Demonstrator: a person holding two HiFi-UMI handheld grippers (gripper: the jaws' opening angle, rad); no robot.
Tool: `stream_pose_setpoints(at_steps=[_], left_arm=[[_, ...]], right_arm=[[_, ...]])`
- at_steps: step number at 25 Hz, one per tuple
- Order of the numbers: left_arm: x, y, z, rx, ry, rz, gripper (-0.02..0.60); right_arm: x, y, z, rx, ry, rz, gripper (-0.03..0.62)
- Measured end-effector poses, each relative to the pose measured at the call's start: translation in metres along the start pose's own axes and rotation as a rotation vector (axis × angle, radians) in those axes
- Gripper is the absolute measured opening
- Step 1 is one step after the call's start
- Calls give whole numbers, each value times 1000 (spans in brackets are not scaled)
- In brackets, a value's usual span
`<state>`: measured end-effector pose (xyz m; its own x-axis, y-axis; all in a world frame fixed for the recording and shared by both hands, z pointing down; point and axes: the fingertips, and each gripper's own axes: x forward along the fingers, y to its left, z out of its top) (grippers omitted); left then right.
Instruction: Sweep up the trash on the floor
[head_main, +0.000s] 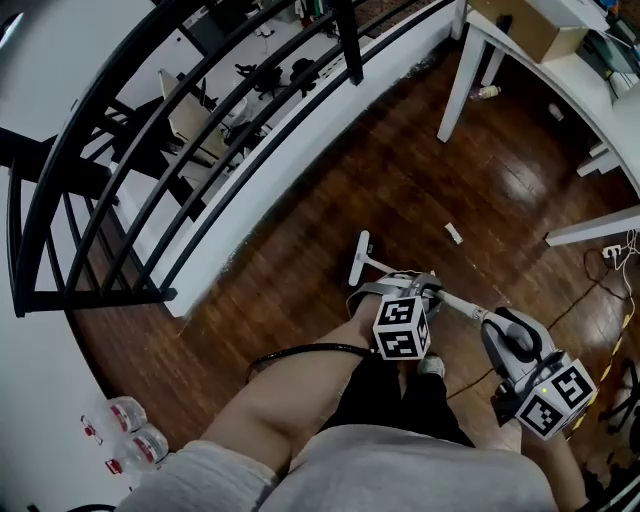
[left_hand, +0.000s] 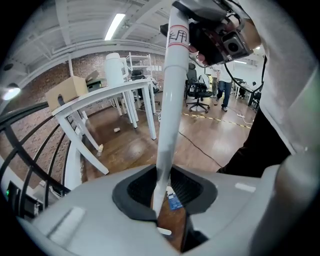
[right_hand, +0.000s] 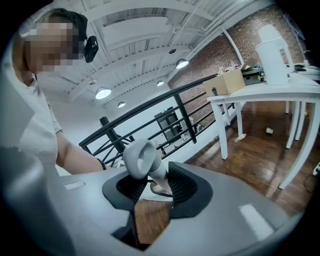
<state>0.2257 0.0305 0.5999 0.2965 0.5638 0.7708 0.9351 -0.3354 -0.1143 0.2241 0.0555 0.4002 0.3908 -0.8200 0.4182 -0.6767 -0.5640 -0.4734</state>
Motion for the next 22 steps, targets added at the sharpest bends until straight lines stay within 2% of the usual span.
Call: stream_pose_setpoints(at_steps=[6, 14, 22], left_arm=[[6, -20, 60, -29, -68, -36, 86], [46, -65, 132, -43, -116, -42, 86], [73, -84, 195, -45, -151, -62, 84]], right_arm=[[-49, -11, 22, 19, 15, -64, 126], [-131, -46, 13, 39, -15, -117, 124], [-188, -79, 23, 42, -27, -152, 121]])
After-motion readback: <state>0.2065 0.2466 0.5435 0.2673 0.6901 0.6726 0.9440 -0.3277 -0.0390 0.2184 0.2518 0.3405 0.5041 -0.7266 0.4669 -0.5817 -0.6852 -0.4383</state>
